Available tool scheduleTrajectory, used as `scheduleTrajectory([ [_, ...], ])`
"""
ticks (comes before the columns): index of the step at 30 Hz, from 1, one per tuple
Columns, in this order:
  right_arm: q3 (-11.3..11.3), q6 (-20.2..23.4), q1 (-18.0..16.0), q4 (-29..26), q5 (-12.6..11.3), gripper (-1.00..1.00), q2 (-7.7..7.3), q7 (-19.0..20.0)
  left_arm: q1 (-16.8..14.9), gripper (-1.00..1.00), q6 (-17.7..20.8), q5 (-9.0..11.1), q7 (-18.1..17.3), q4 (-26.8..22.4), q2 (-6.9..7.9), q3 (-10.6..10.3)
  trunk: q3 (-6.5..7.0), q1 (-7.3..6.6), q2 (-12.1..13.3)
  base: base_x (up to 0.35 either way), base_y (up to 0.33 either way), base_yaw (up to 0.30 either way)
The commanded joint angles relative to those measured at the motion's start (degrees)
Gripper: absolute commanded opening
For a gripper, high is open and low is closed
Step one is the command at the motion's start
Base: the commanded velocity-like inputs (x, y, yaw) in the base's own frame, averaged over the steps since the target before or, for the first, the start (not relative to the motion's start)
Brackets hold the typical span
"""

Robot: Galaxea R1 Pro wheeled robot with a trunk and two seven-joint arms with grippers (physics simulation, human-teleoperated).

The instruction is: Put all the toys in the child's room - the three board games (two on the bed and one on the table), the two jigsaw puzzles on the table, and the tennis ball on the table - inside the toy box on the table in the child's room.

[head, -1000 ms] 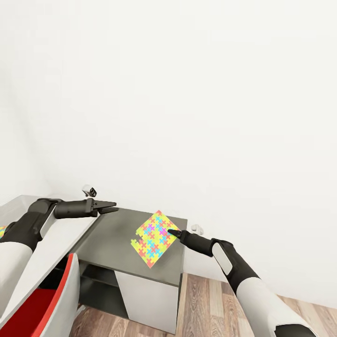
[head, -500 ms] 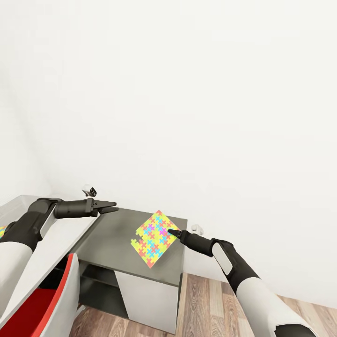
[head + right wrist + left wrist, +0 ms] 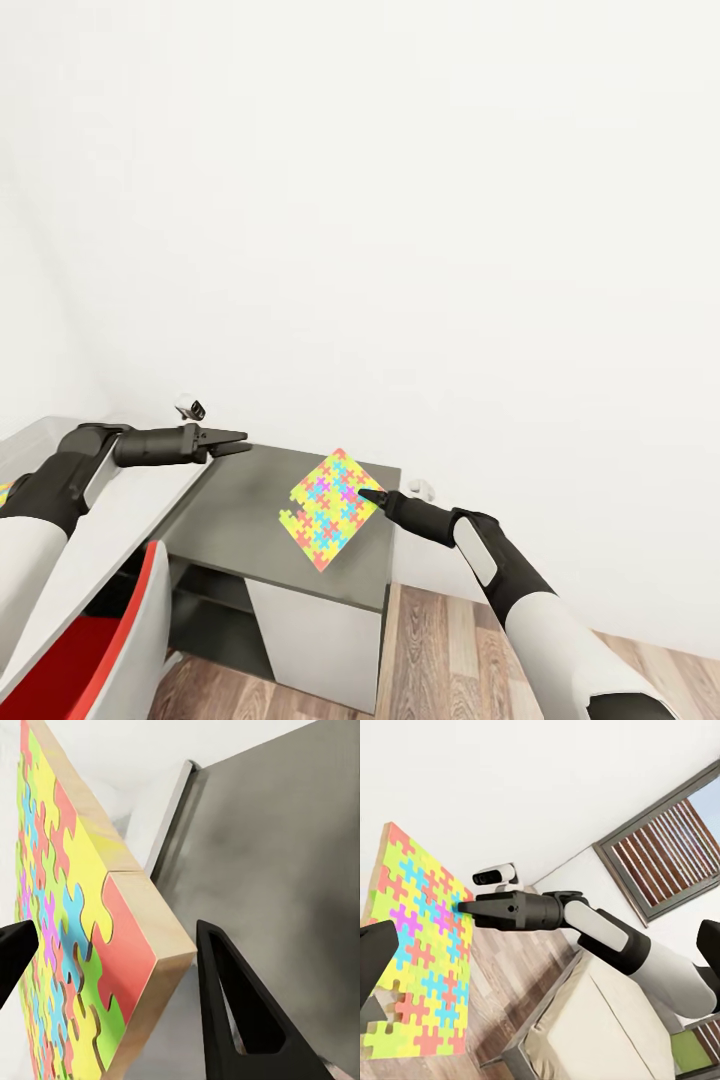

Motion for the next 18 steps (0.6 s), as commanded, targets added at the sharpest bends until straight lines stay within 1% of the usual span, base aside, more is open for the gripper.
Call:
scheduleTrajectory([
  [1, 0.00, 0.52, -0.04, -0.07, -0.51, -1.00, -0.01, -0.33, -0.07, 1.00, 0.58, 0.14, -0.21, 0.02, 0.09, -0.23, -0.16, 0.04, -0.13, 0.000, 0.000, 0.098],
  [4, -0.04, 0.62, -0.04, -0.08, -1.06, -1.00, -0.01, -0.30, -0.07, 1.00, 0.56, 0.13, -0.21, 0.02, 0.14, -0.21, -0.28, 0.04, -0.13, 0.000, 0.000, 0.131],
  [9, 0.13, 1.35, -0.04, -0.08, -4.02, -1.00, -0.07, -0.40, -0.07, 1.00, 0.54, 0.13, -0.21, 0.02, 0.12, -0.23, -0.55, 0.04, -0.13, 0.000, 0.000, 0.148],
  [14, 0.19, 1.70, -0.04, -0.17, -4.67, -1.00, -0.12, -0.41, -0.07, 1.00, 0.54, 0.13, -0.21, 0.02, 0.19, -0.23, -0.61, 0.04, -0.13, 0.000, 0.000, 0.037],
  [18, 0.15, 3.69, -0.04, -0.07, -4.61, -1.00, 0.01, -1.24, -0.11, 1.00, 0.66, 0.08, -0.21, 0.03, 0.22, -0.19, -0.62, 0.04, -0.13, 0.000, 0.000, 0.006],
])
